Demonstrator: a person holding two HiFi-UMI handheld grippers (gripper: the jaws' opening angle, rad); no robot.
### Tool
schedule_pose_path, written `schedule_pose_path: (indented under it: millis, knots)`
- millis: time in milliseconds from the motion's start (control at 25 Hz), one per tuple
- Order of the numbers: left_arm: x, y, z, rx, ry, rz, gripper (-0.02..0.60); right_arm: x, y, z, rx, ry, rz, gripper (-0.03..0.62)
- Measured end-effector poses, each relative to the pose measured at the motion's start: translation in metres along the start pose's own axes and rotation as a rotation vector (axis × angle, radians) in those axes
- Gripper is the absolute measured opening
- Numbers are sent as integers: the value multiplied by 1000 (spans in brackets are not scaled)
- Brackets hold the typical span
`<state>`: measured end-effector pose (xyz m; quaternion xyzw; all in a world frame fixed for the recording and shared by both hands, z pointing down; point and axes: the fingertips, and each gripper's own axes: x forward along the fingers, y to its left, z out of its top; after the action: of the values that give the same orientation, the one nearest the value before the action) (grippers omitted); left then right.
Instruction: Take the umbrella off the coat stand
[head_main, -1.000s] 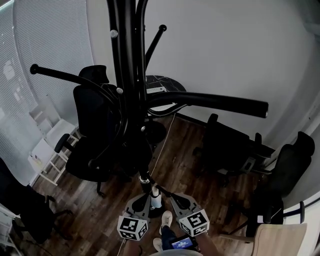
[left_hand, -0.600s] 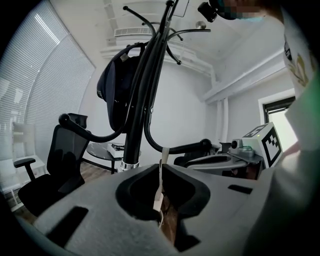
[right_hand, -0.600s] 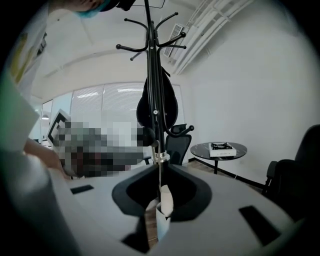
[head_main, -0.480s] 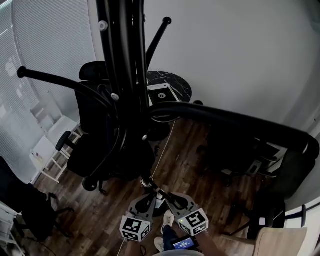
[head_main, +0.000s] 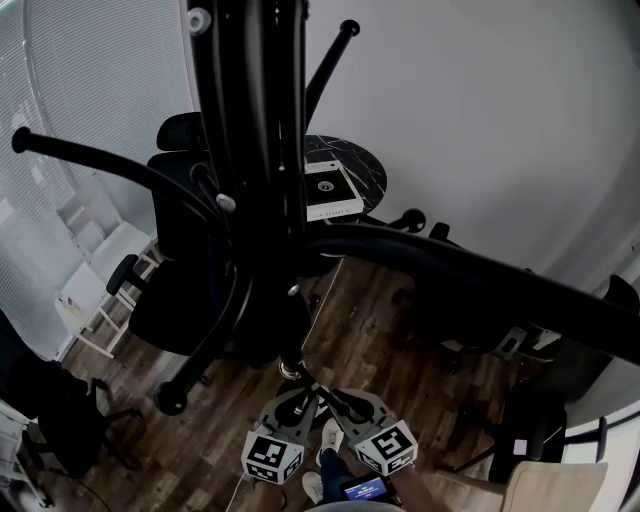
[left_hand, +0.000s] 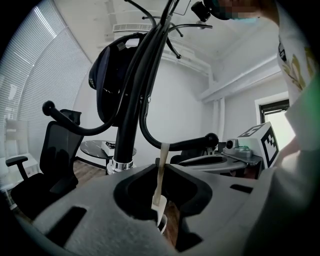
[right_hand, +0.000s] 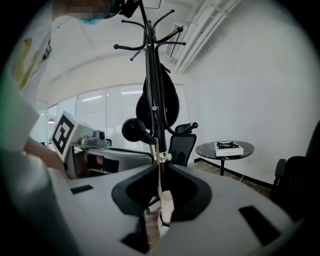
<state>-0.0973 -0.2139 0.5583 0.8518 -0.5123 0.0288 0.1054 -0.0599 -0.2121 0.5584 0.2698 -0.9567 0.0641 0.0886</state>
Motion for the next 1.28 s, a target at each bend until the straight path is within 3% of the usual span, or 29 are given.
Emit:
schedule_pose_path:
  millis: [240, 360, 560, 1280]
  knots:
    - [4, -1, -1, -9, -7, -12, 86, 0, -1, -1, 10, -8, 7, 64]
    - [6, -3, 0, 5, -2, -16, 42, -1, -2, -2, 18, -7, 5, 64]
    - [5, -4, 0, 8, 7, -39, 22, 3, 1, -2, 12, -1, 20, 64]
    - [-10, 0, 3, -88, -22, -54, 20, 26, 11, 4, 70, -18, 70, 64]
